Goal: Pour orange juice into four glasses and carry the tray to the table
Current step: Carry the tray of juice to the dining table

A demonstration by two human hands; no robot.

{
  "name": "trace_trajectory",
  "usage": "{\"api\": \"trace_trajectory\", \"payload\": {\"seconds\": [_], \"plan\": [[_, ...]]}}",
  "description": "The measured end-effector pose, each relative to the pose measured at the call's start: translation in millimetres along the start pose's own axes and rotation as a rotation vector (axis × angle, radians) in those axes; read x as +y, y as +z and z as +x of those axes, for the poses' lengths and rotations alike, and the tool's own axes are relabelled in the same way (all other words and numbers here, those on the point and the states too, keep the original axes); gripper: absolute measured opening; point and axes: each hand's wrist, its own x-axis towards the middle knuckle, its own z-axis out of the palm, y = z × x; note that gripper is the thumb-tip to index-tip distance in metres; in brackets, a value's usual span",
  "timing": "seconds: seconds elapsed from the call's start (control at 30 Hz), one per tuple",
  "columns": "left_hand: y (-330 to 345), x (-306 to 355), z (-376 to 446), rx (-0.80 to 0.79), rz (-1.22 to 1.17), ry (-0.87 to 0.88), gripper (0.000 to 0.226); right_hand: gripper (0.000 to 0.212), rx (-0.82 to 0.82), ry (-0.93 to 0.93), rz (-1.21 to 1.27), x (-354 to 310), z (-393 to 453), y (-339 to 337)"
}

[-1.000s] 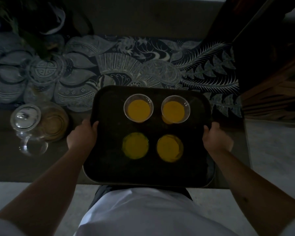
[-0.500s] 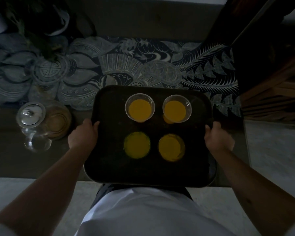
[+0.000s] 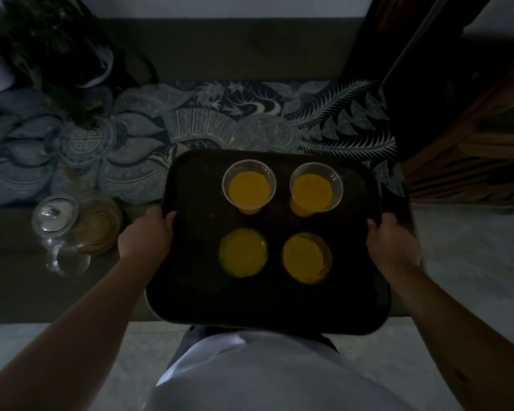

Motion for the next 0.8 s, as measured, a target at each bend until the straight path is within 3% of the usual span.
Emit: {"api": "trace_trajectory", "payload": {"seconds": [0.47, 0.8], "plan": [[-7, 67, -3, -0.005, 0.066, 0.277, 0.043, 0.039, -0.020, 0.258, 0.131, 74, -76, -21], [4, 101, -20, -0.021, 0.077, 0.667, 0.050, 0.034, 0.015, 0.625, 0.155, 108, -216, -11]]}}
